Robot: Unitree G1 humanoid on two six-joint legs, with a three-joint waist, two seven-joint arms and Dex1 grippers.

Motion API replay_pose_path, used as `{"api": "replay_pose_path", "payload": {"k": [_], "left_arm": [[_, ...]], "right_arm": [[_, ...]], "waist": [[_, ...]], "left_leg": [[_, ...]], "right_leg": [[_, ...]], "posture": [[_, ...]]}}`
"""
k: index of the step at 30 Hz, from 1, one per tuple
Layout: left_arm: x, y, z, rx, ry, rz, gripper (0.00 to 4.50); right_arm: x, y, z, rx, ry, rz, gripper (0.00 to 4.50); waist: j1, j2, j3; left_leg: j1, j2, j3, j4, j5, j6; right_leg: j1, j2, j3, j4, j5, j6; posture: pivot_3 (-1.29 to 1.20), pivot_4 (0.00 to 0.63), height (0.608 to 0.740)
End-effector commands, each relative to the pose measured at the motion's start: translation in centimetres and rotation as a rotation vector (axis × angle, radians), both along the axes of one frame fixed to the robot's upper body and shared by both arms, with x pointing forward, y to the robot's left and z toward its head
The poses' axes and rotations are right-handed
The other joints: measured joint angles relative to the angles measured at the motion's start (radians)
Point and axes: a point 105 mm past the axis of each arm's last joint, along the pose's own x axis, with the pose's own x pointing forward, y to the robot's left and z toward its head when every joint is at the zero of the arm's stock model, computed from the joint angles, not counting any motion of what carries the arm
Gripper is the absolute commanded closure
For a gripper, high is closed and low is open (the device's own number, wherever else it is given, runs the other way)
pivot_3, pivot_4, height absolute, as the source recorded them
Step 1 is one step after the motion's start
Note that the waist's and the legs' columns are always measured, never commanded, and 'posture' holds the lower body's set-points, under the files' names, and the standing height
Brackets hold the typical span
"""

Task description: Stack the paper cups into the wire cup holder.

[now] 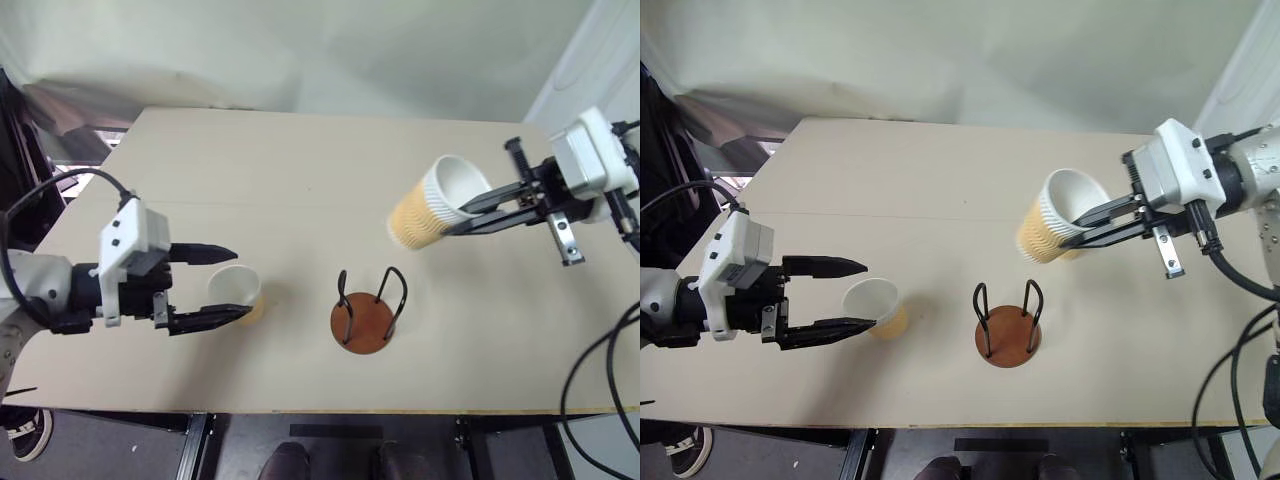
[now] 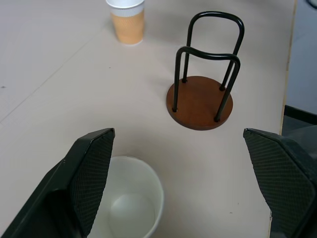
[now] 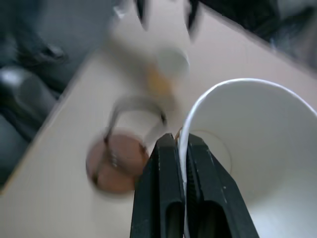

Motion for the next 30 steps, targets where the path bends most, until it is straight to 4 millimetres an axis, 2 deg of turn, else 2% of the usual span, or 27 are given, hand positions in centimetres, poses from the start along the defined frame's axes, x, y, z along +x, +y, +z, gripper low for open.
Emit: {"api": "replay_pose_path", "payload": {"k": [1, 4, 6, 14, 20, 23, 30], "left_arm": [[0.1, -0.2, 0.6, 0.02, -0.039, -0.012, 0.03], [0.0, -0.3, 0.5, 0.021, -0.037, -0.011, 0.03], [-0.1, -0.2, 0.4, 0.022, -0.035, -0.004, 0.03], [-0.8, -0.4, 0.1, 0.02, -0.028, 0.019, 0.03], [-1.1, -0.5, 0.2, 0.018, -0.029, 0.034, 0.03], [-1.1, -0.5, 0.2, 0.018, -0.035, 0.045, 0.03], [-1.1, -0.5, 0.4, 0.017, -0.039, 0.054, 0.03]], "right_arm": [[-0.8, 1.2, -0.9, -0.054, -0.003, 0.085, 4.46], [0.0, 1.3, -2.8, -0.128, -0.003, 0.082, 4.46], [0.4, 1.4, -3.4, -0.149, -0.004, 0.082, 4.46], [1.0, 2.0, -5.0, -0.199, -0.011, 0.117, 4.46], [1.0, 2.2, -5.1, -0.206, -0.015, 0.132, 4.46], [1.1, 2.5, -5.3, -0.212, -0.011, 0.137, 3.85], [1.2, 2.7, -5.3, -0.21, -0.018, 0.14, 1.43]], "waist": [[0.001, 0.0, 0.0], [0.002, 0.0, 0.0], [0.001, 0.0, 0.0], [-0.001, 0.0, 0.0], [0.0, 0.0, 0.0], [0.0, 0.0, 0.0], [0.0, 0.0, 0.0]], "left_leg": [[0.0, 0.0, 0.0, 0.0, 0.0, 0.0], [-0.001, 0.0, -0.002, 0.0, 0.0, 0.0], [-0.001, 0.0, -0.003, 0.0, 0.0, 0.0], [-0.001, 0.001, -0.001, 0.0, 0.0, 0.0], [-0.001, 0.001, -0.001, 0.0, 0.0, 0.0], [-0.001, 0.001, -0.001, 0.0, 0.0, 0.0], [-0.001, 0.001, 0.0, 0.0, 0.0, -0.001]], "right_leg": [[0.0, 0.0, 0.0, 0.0, 0.0, 0.0], [0.0, -0.001, 0.0, 0.0, 0.0, 0.0], [0.0, -0.001, 0.0, 0.0, 0.0, 0.0], [0.0, 0.0, 0.0, 0.0, 0.0, 0.0], [0.0, -0.001, 0.0, 0.0, 0.0, 0.0], [0.0, -0.001, 0.0, 0.0, 0.0, 0.0], [0.0, -0.001, 0.0, 0.0, 0.0, 0.0]], "posture": [[0.0, 0.15, 0.74], [0.0, 0.15, 0.74], [0.0, 0.15, 0.74], [0.0, 0.15, 0.74], [0.0, 0.15, 0.74], [0.0, 0.15, 0.74], [0.0, 0.15, 0.74]]}}
